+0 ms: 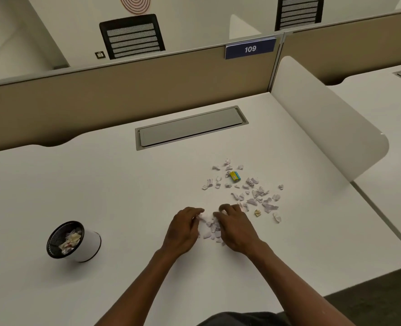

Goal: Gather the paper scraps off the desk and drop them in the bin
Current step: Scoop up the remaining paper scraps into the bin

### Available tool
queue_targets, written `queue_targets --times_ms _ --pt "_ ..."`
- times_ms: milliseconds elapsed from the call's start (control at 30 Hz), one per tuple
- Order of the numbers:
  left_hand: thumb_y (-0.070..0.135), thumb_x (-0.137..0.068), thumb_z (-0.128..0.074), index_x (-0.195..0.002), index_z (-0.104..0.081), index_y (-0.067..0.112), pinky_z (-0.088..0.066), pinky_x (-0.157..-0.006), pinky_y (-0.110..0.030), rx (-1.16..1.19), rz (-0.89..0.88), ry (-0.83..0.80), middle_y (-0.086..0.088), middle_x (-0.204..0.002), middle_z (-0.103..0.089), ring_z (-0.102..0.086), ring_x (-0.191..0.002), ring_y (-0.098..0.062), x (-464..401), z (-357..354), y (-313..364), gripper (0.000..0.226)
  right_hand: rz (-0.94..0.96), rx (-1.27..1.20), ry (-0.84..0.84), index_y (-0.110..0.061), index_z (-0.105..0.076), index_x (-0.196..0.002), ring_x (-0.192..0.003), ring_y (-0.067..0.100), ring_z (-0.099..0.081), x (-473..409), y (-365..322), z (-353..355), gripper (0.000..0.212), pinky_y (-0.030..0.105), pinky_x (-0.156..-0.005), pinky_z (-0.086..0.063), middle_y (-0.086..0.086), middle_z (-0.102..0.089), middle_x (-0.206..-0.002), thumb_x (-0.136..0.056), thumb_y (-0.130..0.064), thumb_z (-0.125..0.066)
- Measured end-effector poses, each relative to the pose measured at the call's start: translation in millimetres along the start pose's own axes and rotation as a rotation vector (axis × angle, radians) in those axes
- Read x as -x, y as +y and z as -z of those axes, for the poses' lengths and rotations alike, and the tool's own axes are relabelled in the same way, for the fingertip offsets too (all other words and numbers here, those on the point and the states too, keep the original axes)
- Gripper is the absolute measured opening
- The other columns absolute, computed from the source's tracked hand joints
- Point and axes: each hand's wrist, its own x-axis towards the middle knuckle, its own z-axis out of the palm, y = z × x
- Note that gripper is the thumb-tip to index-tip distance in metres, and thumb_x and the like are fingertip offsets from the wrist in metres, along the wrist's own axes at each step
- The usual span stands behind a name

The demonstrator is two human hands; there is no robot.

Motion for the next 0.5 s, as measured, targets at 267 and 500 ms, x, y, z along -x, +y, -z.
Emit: queue_targets --times_ms 267,500 --pt "0.058 -0.077 -0.072 -0.141 -0.047 0.038 -0.043 -0.096 -0.025 -0.126 0.097 -0.181 0.014 -0.131 -0.044 -0.04 -0.114 -0.004 6 16 -17 0.071 -0.101 -0.083 -0.039 -0.037 -0.033 -0.149 -0.132 0.018 -0.043 23 17 12 0.085 0.035 -0.096 -0.049 -0.005 -0.043 -0.145 -0.078 -0.077 -0.054" --pt "0.033 -0.068 -0.088 -0.15 -0.035 0.032 -0.048 -0.082 -0.02 -0.098 0.14 -0.387 0.008 -0.132 -0.035 -0.054 -0.104 -0.015 1 7 -13 0.097 -0.085 -0.069 -0.167 -0.026 -0.031 -0.152 -0.116 0.028 -0.055 15 4 4 0.096 0.035 -0.095 -0.049 0.003 -0.037 -0.14 -0.073 -0.047 -0.082"
